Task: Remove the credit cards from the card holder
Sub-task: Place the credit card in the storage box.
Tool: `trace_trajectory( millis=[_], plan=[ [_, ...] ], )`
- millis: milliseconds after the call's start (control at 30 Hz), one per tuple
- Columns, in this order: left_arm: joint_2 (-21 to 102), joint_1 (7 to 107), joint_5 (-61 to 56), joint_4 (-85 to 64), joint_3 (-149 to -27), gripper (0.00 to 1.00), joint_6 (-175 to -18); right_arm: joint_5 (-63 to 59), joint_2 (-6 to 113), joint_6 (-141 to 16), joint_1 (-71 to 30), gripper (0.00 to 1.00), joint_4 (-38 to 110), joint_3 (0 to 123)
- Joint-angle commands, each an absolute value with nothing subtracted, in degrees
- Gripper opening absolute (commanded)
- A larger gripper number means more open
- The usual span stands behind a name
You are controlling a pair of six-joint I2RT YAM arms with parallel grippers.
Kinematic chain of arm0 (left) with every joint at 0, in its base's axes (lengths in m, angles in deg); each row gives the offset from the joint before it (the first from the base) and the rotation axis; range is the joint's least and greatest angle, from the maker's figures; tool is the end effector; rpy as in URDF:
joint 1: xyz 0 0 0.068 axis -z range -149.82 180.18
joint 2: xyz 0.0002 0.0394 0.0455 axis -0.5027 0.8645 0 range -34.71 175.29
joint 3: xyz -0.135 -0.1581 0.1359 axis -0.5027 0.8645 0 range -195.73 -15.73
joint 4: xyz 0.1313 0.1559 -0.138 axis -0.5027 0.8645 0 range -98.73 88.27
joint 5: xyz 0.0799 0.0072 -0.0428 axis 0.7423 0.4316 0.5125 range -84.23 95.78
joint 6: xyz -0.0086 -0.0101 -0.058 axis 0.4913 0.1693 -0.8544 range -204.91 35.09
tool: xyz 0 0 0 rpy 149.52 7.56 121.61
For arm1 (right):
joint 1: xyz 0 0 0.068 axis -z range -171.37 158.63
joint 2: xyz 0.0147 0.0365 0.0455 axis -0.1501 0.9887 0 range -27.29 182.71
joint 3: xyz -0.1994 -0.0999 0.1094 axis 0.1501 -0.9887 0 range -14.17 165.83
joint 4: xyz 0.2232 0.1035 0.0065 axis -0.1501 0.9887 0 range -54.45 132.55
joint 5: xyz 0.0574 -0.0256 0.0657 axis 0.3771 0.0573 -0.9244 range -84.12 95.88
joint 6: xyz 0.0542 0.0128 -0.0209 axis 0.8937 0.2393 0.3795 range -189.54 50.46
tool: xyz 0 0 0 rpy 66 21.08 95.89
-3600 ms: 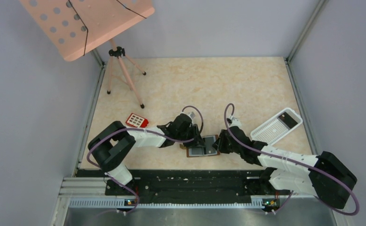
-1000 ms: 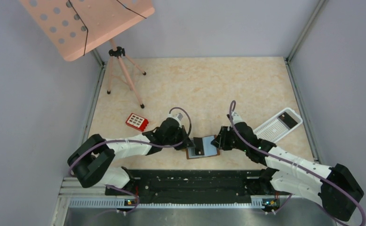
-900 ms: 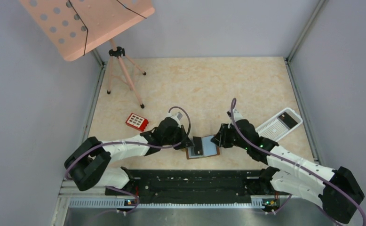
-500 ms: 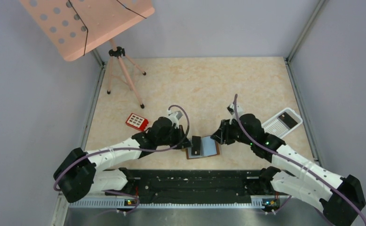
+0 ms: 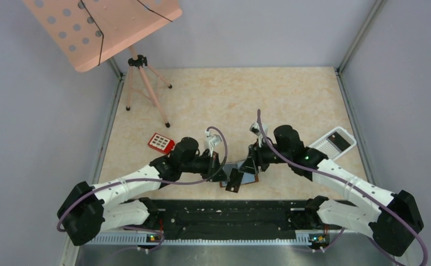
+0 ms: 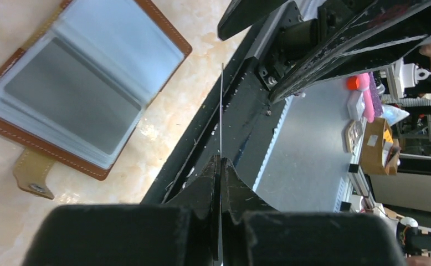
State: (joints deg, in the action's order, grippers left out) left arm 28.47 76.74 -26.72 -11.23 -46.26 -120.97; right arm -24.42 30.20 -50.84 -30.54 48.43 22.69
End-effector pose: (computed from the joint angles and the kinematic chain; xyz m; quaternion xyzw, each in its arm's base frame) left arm 0.1431 -0.1853 0.1981 0.2151 0.8158 -0.4982 0.1997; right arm 0.1565 0.1559 0.2288 -0.2728 0.8148 0.4225 0.2884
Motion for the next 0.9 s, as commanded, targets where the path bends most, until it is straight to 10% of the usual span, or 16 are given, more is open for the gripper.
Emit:
trace_trajectory(
  millis=[0, 267, 467, 567, 867],
  plan=[
    [26.1, 76.6, -30.9, -14.2, -46.1, 0.00, -119.5, -32.3, 31.4, -53.4, -29.8, 0.50, 44.0, 24.9],
    [26.5, 76.6, -32.0, -15.8, -46.1, 0.00, -120.1, -37.6, 34.7, -54.2, -29.8, 0.45, 42.3, 23.8],
    [26.7, 76.5, -29.6, -14.2, -46.6, 0.00, -120.5, -38.6, 32.8, -52.3, -29.7, 0.00, 39.6, 22.8],
    [27.4, 76.2, -27.9, -12.3, -47.7, 0.01, -120.3, -38.2, 32.5, -50.2, -29.5, 0.00, 38.2, 22.3],
    [26.3, 73.2, -12.2, 0.2, -53.0, 0.50, -118.7, -34.2, 29.4, -43.6, -20.5, 0.00, 37.1, 20.7]
  ],
)
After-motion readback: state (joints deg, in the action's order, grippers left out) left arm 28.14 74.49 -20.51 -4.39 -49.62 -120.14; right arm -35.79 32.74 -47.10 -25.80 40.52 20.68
